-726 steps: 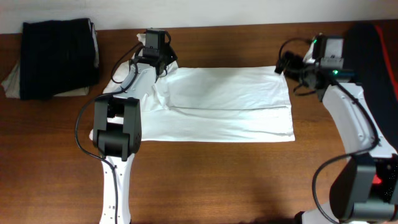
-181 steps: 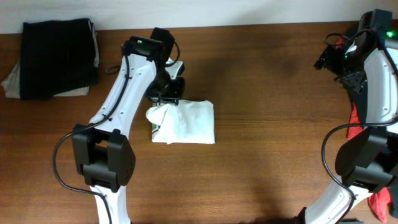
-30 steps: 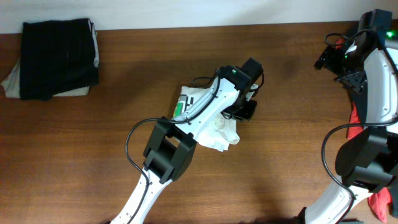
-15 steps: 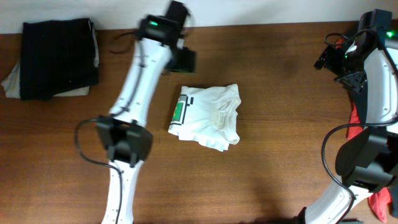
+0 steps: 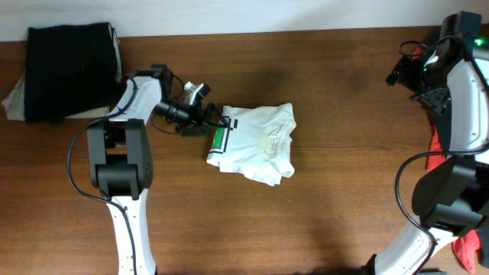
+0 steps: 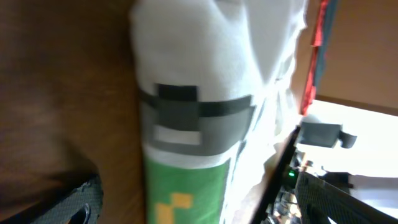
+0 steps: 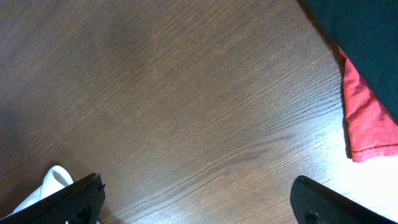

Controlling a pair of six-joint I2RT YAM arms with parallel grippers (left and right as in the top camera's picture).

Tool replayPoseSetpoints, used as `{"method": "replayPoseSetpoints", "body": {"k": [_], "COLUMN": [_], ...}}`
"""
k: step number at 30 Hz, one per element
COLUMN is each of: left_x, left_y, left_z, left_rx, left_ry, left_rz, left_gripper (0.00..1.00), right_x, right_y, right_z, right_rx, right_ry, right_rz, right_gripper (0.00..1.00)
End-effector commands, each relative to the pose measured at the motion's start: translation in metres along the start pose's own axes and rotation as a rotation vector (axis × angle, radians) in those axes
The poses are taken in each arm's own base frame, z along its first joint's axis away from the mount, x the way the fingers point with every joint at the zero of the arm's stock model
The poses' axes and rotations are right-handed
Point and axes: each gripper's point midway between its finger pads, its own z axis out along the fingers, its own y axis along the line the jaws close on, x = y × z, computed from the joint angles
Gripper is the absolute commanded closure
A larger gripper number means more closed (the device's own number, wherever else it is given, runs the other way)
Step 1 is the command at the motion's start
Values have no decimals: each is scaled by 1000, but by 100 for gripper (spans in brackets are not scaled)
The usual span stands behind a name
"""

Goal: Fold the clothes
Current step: 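Grasp the folded white shirt with the left gripper and lift it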

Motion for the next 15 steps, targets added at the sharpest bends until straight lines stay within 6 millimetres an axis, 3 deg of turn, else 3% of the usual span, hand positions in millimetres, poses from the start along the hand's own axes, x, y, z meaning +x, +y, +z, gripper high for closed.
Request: {"method": "replayPoseSetpoints", "body": {"k": [1, 4, 7, 11, 13, 15], "left_x": [16, 19, 15, 0, -6, -13], "left_y": [-12, -25, -31, -29, -13, 1], "left_z": [28, 44, 56, 57, 55, 46], "left_rx": [63, 66, 60, 46, -59, -187], "left_ry": [59, 90, 90, 43, 31, 21], "left_rz": [9, 40, 99, 14, -50, -52], "left_gripper": [1, 2, 33, 77, 98, 99], "right_x": [-2, -2, -2, -2, -2, -2], "right_y": [-3, -3, -3, -3, -3, -3], "right_z": [-1, -1, -1, -1, -1, -1], "right_rx": [9, 9, 9, 9, 9, 9], "right_ry": [-6, -5, -6, -5, -6, -6], "right_rz": [-6, -6, -6, -6, -6, -6], "right_gripper": [1, 1, 1, 1, 1, 1]}}
